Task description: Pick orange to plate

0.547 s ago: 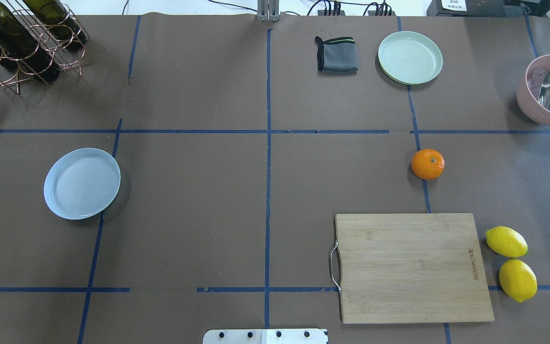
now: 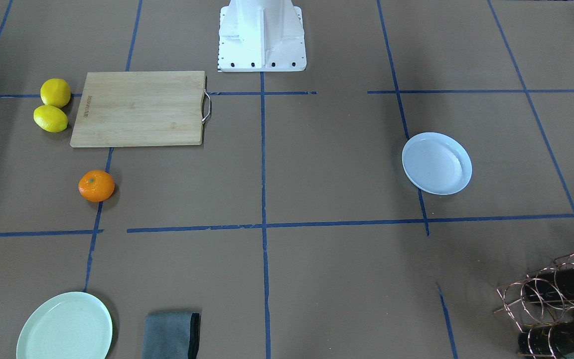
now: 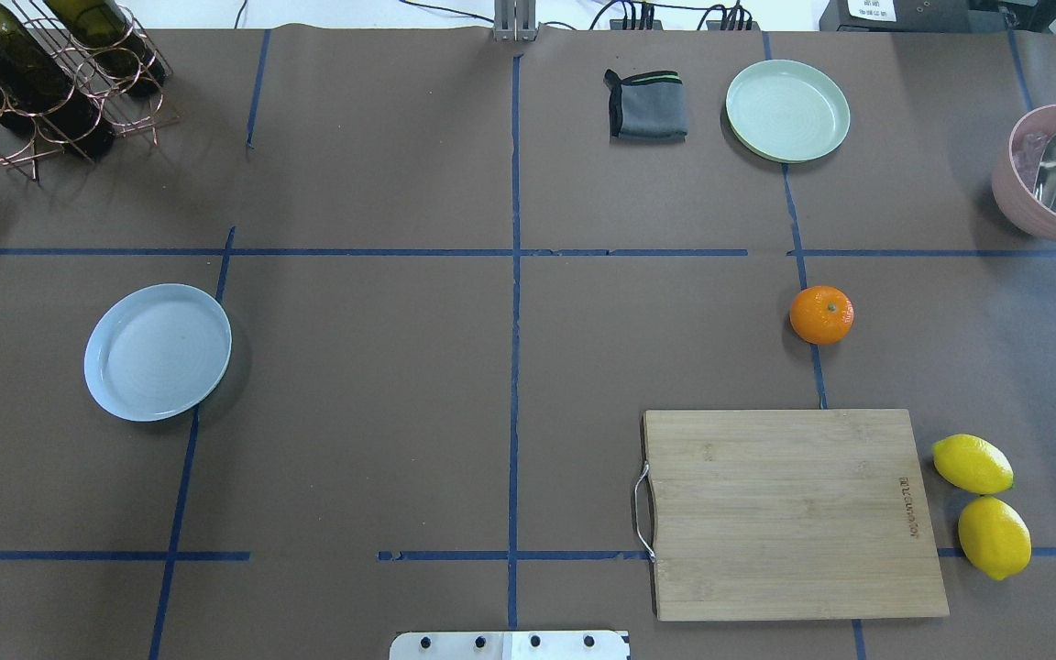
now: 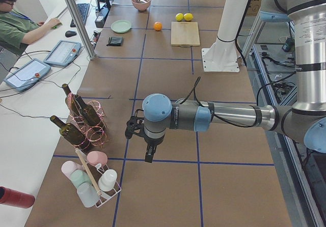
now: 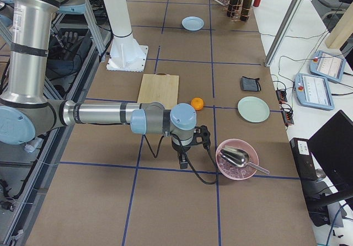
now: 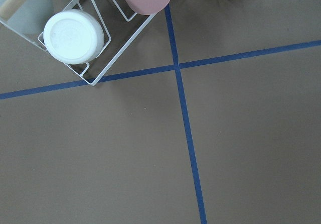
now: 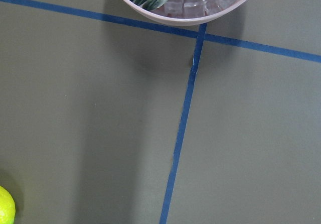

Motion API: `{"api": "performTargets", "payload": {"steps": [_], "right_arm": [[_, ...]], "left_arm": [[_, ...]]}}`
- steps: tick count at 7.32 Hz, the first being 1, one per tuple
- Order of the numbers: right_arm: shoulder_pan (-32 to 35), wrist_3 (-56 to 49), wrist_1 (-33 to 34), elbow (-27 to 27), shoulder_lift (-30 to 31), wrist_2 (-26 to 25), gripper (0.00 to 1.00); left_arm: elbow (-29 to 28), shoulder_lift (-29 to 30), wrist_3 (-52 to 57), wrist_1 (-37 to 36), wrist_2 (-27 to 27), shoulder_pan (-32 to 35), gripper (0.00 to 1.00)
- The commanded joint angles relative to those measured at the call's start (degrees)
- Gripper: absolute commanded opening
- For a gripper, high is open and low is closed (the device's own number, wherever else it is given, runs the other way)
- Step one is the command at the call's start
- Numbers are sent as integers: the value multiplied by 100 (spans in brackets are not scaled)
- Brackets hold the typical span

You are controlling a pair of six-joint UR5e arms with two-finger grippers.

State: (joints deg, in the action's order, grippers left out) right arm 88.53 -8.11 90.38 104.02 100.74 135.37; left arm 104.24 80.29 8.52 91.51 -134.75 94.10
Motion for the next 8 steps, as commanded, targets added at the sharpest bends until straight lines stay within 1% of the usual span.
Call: {"api": "performTargets", "payload": {"steps": [1, 2, 3, 4, 5, 6, 7, 8], "right_arm": [[-2, 46, -613, 136, -80, -45, 100], [-2, 238, -1009, 101, -124, -63, 100], [-2, 1136, -1031, 110, -116, -11, 100], [-2, 1310, -1344, 171, -63, -10, 100], [-2, 1286, -1782, 154, 94, -2, 100], [-2, 1294, -2170, 76, 217, -2, 100], [-2, 1346, -2478, 83, 244, 42, 100], [-2, 1364, -2472, 75, 253, 42, 100]], "left_arm": [[70, 48, 9, 286, 1, -23, 100], [97, 40, 0, 915, -16, -23, 100], [-8, 100, -9, 1861, -17, -23, 100], [-52, 40, -26, 3028, -8, -23, 100], [-192, 92, -78, 3579, -121, -32, 100], [-193, 57, -62, 3750, -461, -32, 100], [-245, 22, 8, 4265, -700, -49, 100], [-272, -178, -148, 4444, -1076, -406, 100]]}}
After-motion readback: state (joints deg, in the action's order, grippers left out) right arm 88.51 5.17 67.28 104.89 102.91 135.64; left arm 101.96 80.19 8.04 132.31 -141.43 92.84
